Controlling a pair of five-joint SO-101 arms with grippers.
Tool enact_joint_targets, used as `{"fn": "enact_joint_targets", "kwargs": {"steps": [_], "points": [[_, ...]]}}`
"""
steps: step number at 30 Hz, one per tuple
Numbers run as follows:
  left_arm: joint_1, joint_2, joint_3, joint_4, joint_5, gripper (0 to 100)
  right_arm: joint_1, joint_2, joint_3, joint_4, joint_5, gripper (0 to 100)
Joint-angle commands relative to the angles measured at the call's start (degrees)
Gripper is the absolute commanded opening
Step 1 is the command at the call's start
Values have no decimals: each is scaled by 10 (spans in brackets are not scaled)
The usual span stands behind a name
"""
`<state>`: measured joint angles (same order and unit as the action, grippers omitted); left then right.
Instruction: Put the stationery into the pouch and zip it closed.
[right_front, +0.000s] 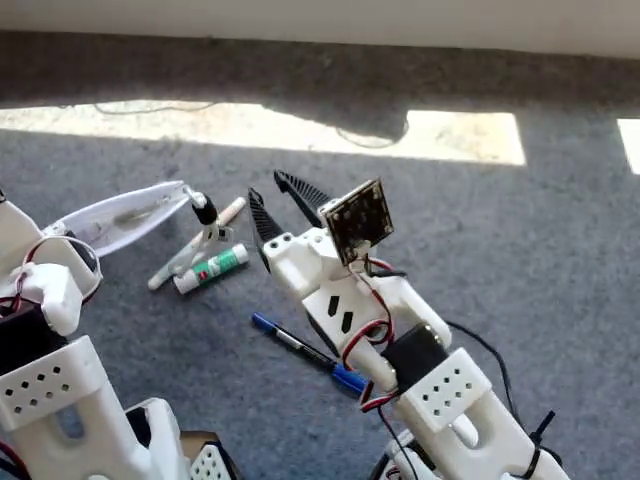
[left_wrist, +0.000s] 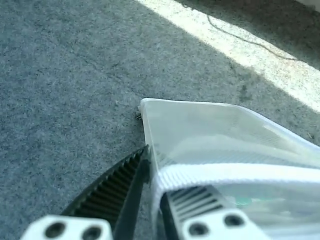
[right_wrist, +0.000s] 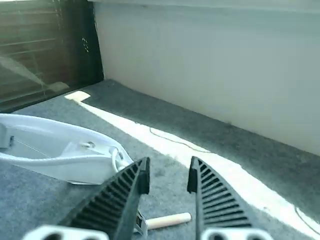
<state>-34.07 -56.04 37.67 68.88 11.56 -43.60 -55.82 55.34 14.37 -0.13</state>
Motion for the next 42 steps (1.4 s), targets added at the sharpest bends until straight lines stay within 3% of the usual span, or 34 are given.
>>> {"fn": "enact_joint_targets", "kwargs": {"steps": [1,9,13,28,36,42], "points": [[-19,-4,-4,-6,5,7,17,-48,-5,95,9,124],[-56,-4,-7,-7,7,7,-17,-77,-3,235,17,124],[-65,-4,-7,-7,7,7,-66,-42,-6,285,82,124],[-65,-4,-5,-7,7,7,-99,246,-83,328,86,124],[-126,-4,-6,-22,30,7,-97,378,-153,328,86,124],[-126,-4,-5,-22,31,7,-99,454,-199,328,86,124]]}}
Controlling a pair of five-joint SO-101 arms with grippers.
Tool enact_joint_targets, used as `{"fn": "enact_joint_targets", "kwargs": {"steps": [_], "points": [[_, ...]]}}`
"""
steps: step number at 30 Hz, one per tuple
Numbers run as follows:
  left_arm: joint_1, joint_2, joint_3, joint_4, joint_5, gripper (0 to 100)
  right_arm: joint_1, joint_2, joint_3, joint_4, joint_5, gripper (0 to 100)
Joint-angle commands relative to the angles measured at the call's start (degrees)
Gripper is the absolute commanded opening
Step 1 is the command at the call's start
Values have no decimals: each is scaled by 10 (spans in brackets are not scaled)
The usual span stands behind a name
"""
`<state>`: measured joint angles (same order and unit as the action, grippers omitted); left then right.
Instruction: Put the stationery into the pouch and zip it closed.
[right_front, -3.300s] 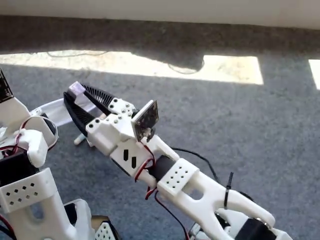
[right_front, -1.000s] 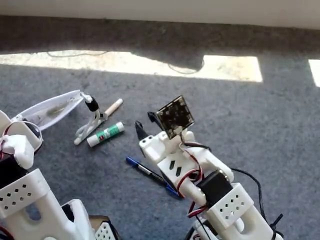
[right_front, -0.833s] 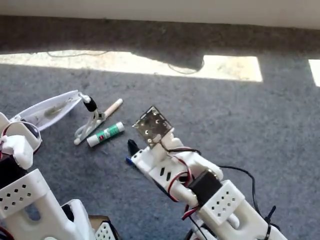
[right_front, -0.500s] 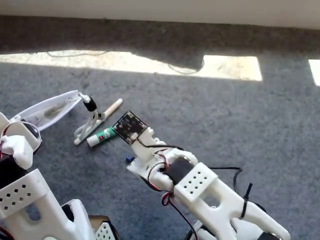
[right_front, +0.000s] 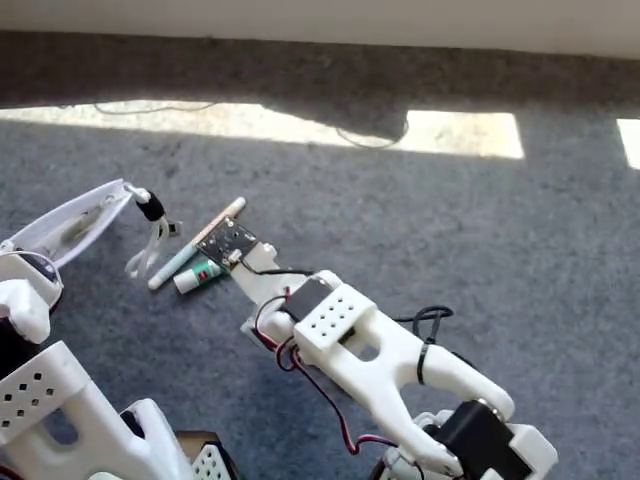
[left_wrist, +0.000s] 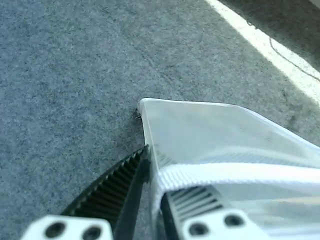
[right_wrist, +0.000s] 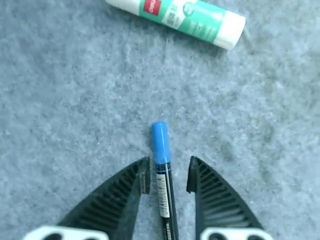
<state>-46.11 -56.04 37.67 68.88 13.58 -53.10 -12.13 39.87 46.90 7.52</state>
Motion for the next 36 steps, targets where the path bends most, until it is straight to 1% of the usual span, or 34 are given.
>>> {"fn": "enact_joint_targets", "kwargs": {"steps": [1,11,15,23,31,33,36], "points": [[-6,-4,-5,-22,11,7,-4,29,-51,3,10,124],[-5,-4,-4,-19,11,7,-3,137,-106,3,11,124],[-5,-4,-4,-19,11,7,-5,169,-113,19,48,123],[-4,-4,-4,-19,11,7,-4,209,-145,65,54,123],[-4,-4,-3,-18,11,7,-5,233,-146,65,54,122],[-4,-4,-3,-18,11,7,-5,237,-146,65,54,91],[-4,-4,-3,-18,11,7,-5,237,-146,65,58,14]]}}
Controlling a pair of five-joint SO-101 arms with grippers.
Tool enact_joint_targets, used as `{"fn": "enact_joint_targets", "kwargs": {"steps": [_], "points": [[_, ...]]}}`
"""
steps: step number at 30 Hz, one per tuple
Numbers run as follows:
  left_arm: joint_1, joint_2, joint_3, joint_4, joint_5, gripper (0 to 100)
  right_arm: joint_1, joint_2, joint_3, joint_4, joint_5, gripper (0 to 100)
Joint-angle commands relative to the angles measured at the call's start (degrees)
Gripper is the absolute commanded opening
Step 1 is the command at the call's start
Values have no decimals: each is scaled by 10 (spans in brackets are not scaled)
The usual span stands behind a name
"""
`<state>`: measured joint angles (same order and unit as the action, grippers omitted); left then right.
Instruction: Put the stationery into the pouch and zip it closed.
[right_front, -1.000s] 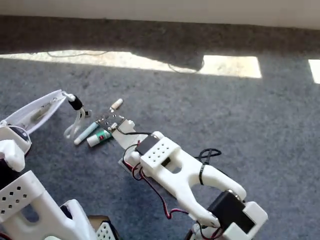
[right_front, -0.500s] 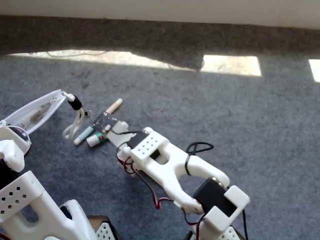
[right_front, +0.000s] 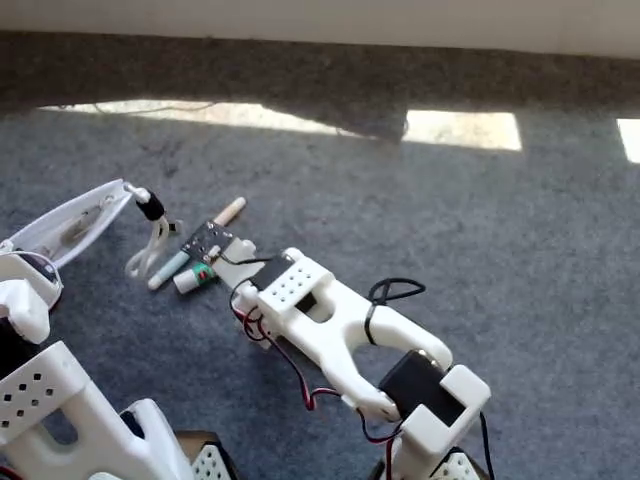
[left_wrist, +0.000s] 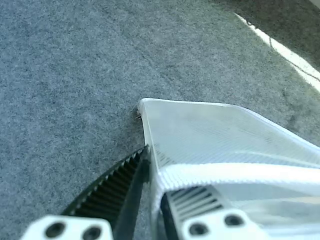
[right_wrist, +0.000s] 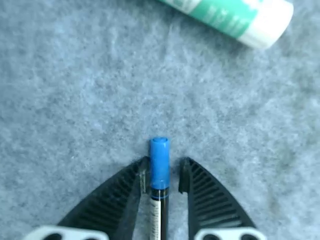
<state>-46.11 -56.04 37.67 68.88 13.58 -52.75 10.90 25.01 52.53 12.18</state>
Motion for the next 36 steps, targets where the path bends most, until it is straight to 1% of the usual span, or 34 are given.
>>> {"fn": "enact_joint_targets", "kwargs": {"steps": [1,5,7,10,15,24,31,34,36], "points": [[-4,-4,-3,-18,11,7,-8,7,2,8,24,2],[-3,-4,-3,-18,11,7,-7,5,5,12,47,5],[0,-4,-3,-18,11,7,-6,4,2,47,47,5],[24,-4,-3,-18,11,7,-6,-14,-22,93,47,5],[57,-4,-7,-18,11,7,7,-90,-30,128,47,5],[135,-5,-7,-17,9,7,76,-247,23,129,48,5],[171,-5,-8,-10,6,7,98,-322,35,127,45,5],[183,-5,-7,-10,-11,7,109,-342,34,128,43,5],[187,-5,-7,-10,-12,7,109,-362,31,129,21,5]]}}
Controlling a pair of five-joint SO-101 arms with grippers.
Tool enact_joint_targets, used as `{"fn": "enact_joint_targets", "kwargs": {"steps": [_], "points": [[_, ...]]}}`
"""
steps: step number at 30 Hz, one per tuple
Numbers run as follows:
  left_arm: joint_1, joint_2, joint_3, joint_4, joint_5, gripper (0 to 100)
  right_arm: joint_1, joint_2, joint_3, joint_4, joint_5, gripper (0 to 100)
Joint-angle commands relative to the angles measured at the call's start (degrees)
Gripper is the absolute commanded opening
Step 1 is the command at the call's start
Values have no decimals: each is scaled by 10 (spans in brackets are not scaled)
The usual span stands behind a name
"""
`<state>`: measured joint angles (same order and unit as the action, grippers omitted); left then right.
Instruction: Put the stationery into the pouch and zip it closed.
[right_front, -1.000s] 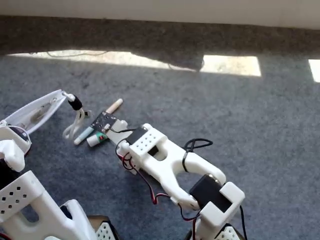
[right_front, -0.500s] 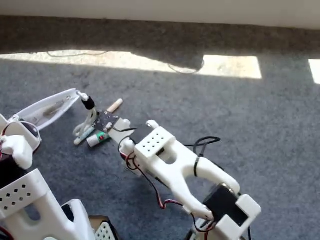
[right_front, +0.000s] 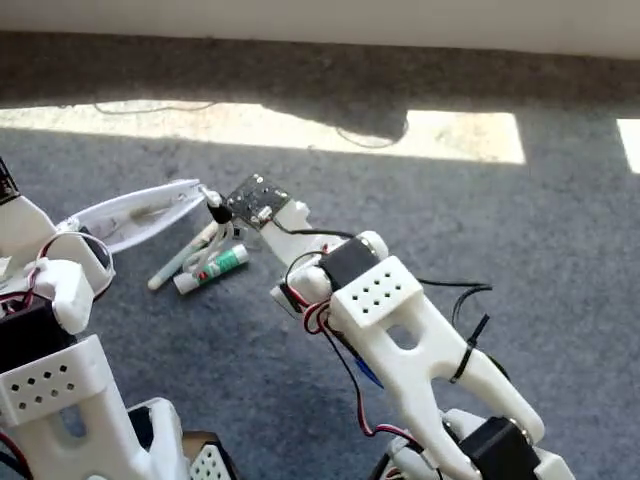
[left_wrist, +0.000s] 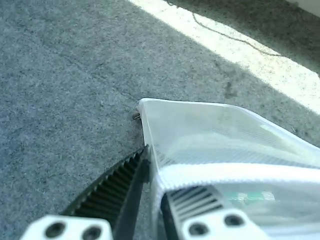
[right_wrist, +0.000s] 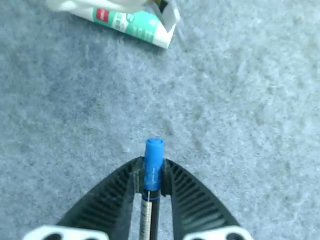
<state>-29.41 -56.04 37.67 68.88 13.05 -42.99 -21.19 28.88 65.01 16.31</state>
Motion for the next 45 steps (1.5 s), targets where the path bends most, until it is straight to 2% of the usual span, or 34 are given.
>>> {"fn": "enact_joint_targets", "kwargs": {"steps": [1,4,9,20,31,34,45], "points": [[20,-5,-7,-10,-7,7,12,-54,-7,3,-42,5],[20,-5,-6,-10,-7,7,13,-99,-7,4,-73,5],[19,-4,-4,-10,-7,7,8,-195,-11,-4,-74,5],[19,-3,-4,-10,-6,7,-62,-410,-43,-119,-74,5],[19,-4,-4,-10,-5,7,-63,-421,-44,-327,-74,9],[19,-4,-4,-11,-5,7,-84,-420,-43,-376,-74,6],[19,-4,-4,-11,-7,7,-151,-419,-41,-397,-74,6]]}}
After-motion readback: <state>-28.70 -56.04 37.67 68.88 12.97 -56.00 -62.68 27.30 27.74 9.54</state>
